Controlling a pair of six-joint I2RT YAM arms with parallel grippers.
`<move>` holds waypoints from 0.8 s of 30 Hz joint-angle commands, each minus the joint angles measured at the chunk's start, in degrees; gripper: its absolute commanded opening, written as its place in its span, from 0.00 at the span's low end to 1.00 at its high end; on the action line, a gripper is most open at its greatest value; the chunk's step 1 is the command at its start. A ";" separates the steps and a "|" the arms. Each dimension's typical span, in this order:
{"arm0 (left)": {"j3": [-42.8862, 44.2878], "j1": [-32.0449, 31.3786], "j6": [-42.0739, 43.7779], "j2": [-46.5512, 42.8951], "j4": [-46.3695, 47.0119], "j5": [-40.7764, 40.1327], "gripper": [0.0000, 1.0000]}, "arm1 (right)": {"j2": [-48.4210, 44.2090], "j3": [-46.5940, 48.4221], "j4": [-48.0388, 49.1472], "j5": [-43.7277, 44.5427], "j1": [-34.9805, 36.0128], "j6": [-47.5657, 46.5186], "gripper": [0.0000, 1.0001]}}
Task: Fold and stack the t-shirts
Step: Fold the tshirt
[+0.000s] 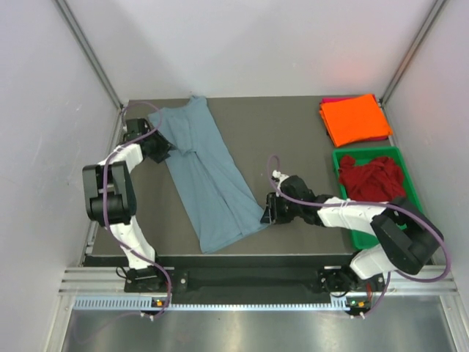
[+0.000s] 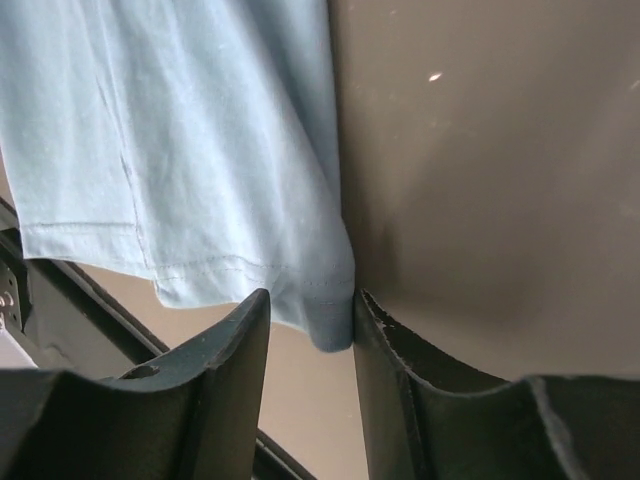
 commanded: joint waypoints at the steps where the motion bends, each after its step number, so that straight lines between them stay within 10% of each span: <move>1: 6.29 -0.12 -0.77 5.20 6.87 5.03 0.48 | -2.89 -0.15 1.45 2.61 2.07 1.70 0.38; 15: 17.37 -3.11 -1.91 17.87 9.69 6.62 0.45 | -9.13 -1.72 -0.75 11.22 4.27 6.01 0.01; 24: 15.71 -7.24 0.11 19.37 9.69 3.55 0.44 | -13.96 -6.47 -0.13 14.64 7.52 10.14 0.00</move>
